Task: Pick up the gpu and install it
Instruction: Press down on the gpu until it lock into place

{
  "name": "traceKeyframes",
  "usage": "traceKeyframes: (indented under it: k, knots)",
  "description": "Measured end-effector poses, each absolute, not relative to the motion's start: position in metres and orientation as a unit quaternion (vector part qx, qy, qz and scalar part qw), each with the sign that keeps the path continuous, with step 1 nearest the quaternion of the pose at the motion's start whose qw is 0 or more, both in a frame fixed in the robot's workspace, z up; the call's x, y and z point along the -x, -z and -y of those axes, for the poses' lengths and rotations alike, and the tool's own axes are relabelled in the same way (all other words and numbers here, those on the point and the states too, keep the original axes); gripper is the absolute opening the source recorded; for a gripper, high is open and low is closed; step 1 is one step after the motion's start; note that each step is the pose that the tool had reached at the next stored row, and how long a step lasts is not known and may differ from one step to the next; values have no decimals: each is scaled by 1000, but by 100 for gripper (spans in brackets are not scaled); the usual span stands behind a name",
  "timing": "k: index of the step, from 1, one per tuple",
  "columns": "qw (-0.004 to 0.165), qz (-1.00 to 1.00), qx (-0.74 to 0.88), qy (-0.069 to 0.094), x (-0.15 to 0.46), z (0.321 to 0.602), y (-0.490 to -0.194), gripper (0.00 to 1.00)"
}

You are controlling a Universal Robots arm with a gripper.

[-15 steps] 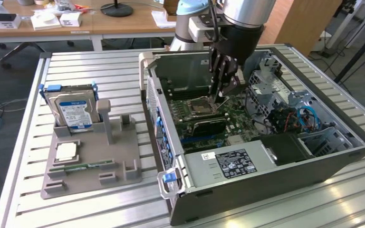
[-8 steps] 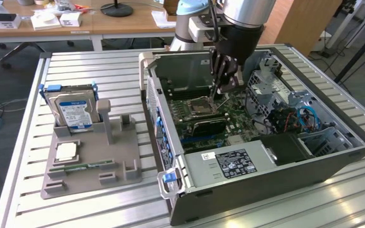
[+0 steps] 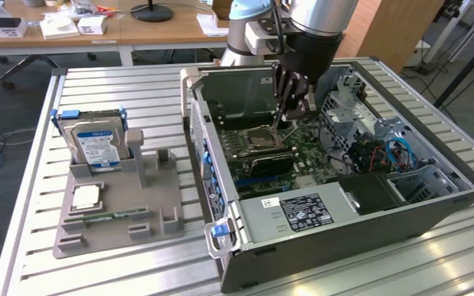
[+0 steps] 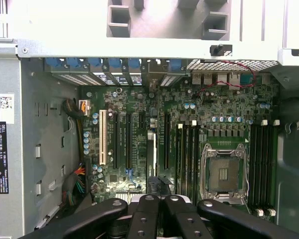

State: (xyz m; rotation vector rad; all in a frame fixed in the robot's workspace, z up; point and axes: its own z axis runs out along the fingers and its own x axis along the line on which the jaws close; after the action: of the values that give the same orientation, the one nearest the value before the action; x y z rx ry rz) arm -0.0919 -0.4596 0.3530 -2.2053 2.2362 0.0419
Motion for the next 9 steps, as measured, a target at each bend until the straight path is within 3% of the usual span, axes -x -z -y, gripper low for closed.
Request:
traceKeyframes:
  k: [9]
  knots:
    - [0,-712,702,-13,92,460,-338,10]
